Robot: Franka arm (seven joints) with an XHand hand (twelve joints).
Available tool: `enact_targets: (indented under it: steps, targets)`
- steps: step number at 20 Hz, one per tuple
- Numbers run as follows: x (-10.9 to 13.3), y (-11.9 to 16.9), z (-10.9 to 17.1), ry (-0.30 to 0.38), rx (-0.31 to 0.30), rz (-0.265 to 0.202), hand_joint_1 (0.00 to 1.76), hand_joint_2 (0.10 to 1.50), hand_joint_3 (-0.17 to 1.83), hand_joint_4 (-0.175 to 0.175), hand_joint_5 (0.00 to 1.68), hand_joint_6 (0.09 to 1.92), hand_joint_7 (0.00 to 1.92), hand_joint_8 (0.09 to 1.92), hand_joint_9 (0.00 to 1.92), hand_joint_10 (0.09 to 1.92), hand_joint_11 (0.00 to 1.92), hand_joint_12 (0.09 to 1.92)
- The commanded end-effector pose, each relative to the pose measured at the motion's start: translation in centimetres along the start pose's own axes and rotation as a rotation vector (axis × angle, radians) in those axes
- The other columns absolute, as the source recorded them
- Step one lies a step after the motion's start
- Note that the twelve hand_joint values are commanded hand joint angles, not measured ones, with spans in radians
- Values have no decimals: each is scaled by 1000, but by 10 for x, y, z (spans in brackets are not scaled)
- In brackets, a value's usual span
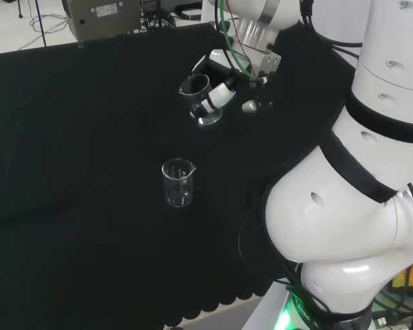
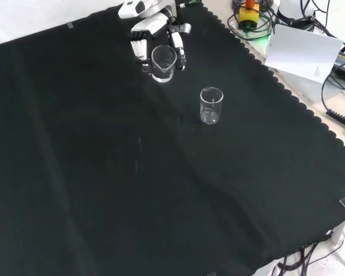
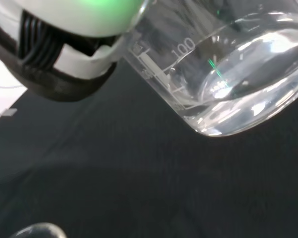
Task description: Pour the water from the handheld beaker into the one on the table.
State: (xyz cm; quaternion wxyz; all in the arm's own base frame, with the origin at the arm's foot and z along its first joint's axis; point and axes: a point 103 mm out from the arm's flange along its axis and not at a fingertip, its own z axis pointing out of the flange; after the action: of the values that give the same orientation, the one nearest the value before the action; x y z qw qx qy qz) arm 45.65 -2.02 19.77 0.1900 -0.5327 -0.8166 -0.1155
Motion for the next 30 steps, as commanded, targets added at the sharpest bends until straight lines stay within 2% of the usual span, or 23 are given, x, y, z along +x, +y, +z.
enact_targets:
  steps: [1,4,11,15,24,30]
  targets:
    - [12,-19,-5,-42,76,3,1316,640,636,-175,1334,527,1389,486,1739,87,1414,656]
    - [19,-26,-4,-86,118,-1,1316,639,637,-175,1333,530,1387,490,1739,87,1413,657]
    - [34,-41,8,-215,257,-14,1317,624,667,-175,1330,546,1386,507,1748,87,1416,659]
    - [39,-42,16,-261,333,-24,1317,619,677,-175,1329,552,1385,513,1752,87,1415,658]
    - [43,-54,15,-333,411,-18,1317,612,690,-175,1327,562,1383,523,1754,87,1409,657]
    - [50,-61,25,-374,470,-8,1317,610,696,-175,1324,569,1381,531,1756,87,1409,658]
